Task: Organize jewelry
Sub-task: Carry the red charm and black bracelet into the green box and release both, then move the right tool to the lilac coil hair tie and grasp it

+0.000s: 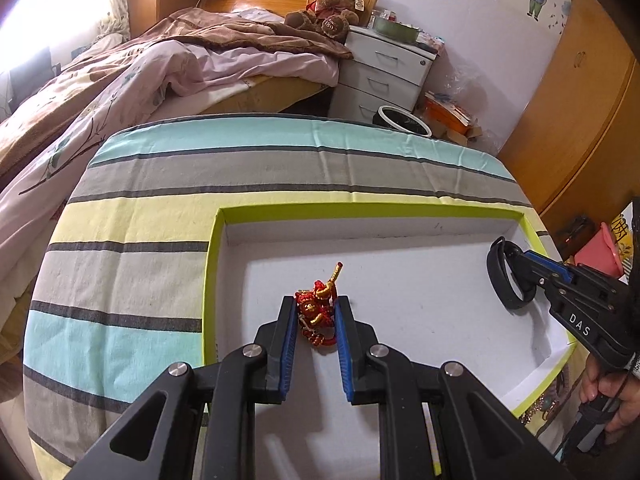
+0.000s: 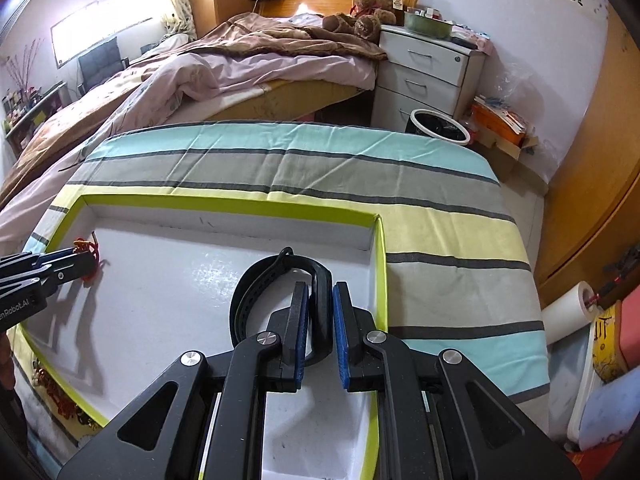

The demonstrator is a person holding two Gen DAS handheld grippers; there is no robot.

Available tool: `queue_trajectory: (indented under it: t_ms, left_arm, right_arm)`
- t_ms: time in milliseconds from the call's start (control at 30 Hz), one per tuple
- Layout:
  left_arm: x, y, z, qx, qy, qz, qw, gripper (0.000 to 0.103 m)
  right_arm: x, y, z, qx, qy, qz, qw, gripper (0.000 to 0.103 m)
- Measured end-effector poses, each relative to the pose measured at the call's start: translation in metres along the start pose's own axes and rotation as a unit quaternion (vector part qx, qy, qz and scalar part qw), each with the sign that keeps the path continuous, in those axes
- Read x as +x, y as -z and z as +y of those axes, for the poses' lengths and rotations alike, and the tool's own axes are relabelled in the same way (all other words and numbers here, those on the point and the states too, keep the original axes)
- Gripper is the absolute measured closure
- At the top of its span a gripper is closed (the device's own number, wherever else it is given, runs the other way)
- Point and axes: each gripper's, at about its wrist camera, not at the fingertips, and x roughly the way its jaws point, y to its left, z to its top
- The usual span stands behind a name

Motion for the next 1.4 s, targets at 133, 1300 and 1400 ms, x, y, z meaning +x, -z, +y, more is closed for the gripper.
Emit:
queue_trajectory:
  t_ms: [133,1300,1400]
  left_arm:
    - [-0.001,0.001,0.000,-0.003,0.001,0.002,1.0000,0.084]
    - [-0.139,0.111,-0.003,-0.016,0.019,-0.089,0.9957,0.052]
    - [-0.140,0.123,-0.001,-0.023,0.034,-0.084,0.9956,0.052]
  right_arm:
    - [-0.001,-0.001,0.002,-0.007,0.007,-0.003,1.000,0.090]
    - [-0.100,0.105,-0.052,0.052,-0.036,-0.041,0.997,0.064]
    - [-0.095,0.110,-0.055,0.058,-0.045,-0.034,0.997,0.064]
